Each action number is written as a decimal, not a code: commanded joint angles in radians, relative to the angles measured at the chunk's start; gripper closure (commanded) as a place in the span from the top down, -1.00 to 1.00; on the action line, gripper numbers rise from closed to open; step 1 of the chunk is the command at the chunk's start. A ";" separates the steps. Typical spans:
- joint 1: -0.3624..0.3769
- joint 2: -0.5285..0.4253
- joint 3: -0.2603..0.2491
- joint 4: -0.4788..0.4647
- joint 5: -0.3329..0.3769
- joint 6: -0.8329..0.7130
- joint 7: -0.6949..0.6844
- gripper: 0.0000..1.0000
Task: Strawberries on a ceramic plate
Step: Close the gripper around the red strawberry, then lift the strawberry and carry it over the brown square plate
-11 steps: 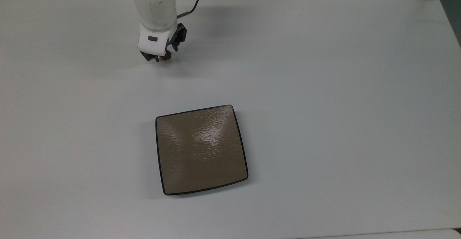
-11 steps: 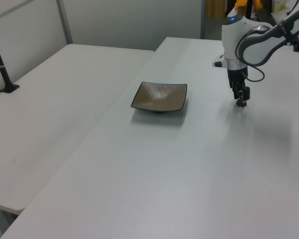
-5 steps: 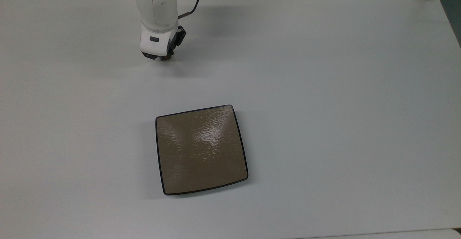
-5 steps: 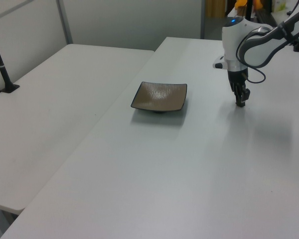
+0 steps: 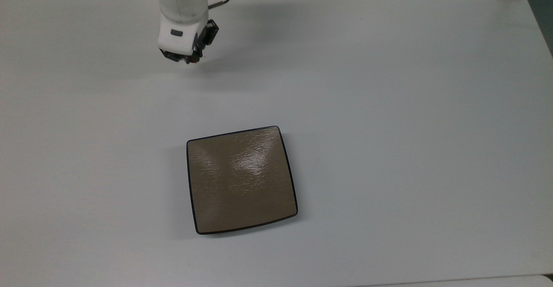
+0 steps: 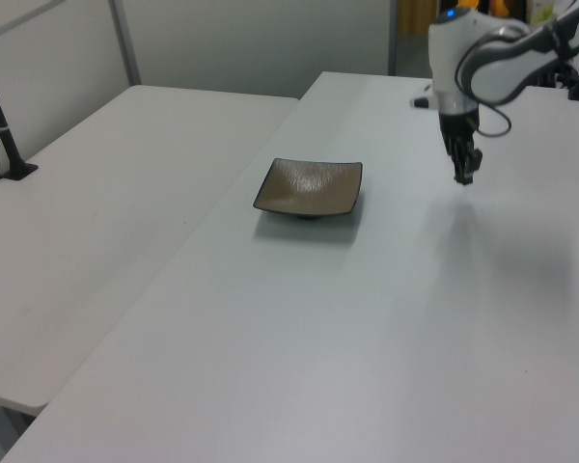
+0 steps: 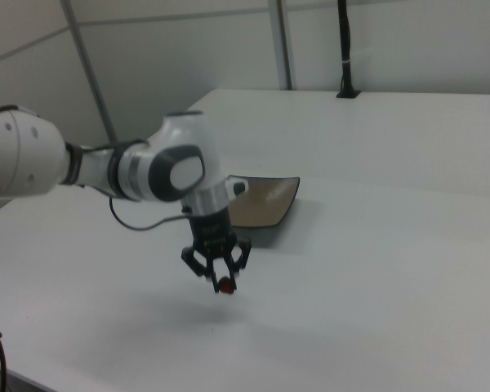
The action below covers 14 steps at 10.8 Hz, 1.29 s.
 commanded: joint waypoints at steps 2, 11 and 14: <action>0.013 -0.025 -0.007 0.235 0.018 -0.252 0.034 -0.90; 0.015 -0.003 -0.008 0.457 0.251 -0.287 0.244 -0.90; 0.037 0.047 -0.008 0.458 0.262 -0.123 0.395 -0.90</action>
